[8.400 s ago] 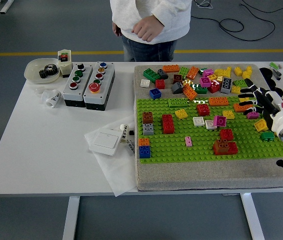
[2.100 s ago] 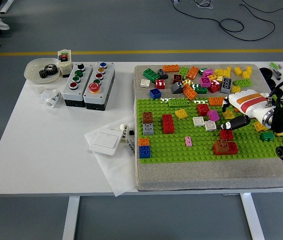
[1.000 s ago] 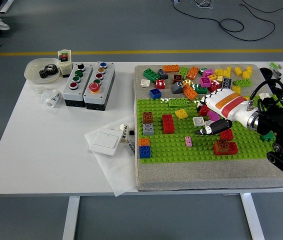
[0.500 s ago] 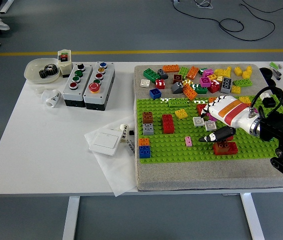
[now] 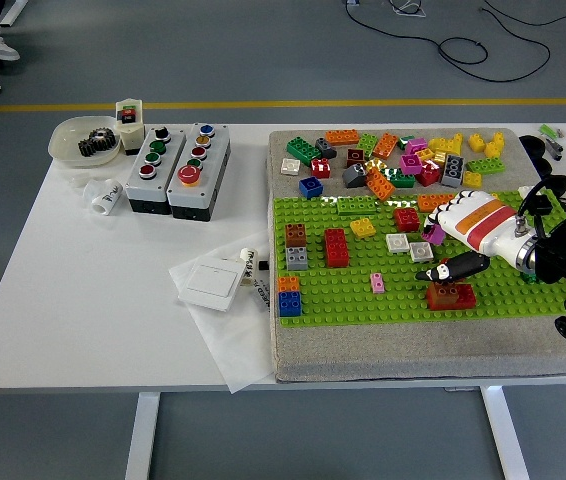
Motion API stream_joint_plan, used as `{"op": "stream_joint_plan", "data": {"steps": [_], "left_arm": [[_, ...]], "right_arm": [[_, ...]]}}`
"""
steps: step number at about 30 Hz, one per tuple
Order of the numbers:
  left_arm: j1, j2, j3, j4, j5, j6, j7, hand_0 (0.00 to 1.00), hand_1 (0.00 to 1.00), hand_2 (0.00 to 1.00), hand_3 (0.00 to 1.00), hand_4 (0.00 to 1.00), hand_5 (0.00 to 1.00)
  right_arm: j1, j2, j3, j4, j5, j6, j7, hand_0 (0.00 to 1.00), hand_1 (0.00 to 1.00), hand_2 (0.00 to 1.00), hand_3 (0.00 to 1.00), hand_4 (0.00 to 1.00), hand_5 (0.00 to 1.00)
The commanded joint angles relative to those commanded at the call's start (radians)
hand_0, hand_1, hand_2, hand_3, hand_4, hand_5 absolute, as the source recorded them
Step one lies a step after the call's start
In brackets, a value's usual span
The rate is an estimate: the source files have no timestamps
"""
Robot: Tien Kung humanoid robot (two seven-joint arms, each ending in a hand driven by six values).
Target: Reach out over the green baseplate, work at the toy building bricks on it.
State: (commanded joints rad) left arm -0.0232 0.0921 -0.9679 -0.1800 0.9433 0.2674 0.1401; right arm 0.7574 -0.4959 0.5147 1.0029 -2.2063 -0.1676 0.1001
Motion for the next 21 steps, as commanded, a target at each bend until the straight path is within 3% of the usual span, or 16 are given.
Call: {"op": "stream_joint_plan", "data": {"steps": [16, 17, 21], "left_arm": [[0.002, 0.000, -0.004, 0.000, 0.003, -0.001, 0.000, 0.761, 0.787, 0.837, 0.713, 0.775, 0.673], [0.002, 0.001, -0.004, 0.000, 0.003, -0.001, 0.000, 0.761, 0.788, 0.837, 0.715, 0.775, 0.672], [0.001, 0.001, 0.000, 0.000, 0.000, -0.001, 0.000, 0.761, 0.788, 0.837, 0.715, 0.775, 0.672]], "right_arm": [[-0.013, -0.039, 0.057, 0.005, 0.000, 0.021, -0.007, 0.791, 0.700, 0.744, 0.672, 0.998, 0.884], [-0.013, -0.042, 0.064, 0.007, 0.028, 0.020, -0.010, 0.684, 0.650, 0.717, 0.653, 0.998, 0.829], [-0.014, -0.039, 0.065, -0.007, 0.147, -0.009, -0.043, 0.684, 0.650, 0.717, 0.653, 0.998, 0.829]]}}
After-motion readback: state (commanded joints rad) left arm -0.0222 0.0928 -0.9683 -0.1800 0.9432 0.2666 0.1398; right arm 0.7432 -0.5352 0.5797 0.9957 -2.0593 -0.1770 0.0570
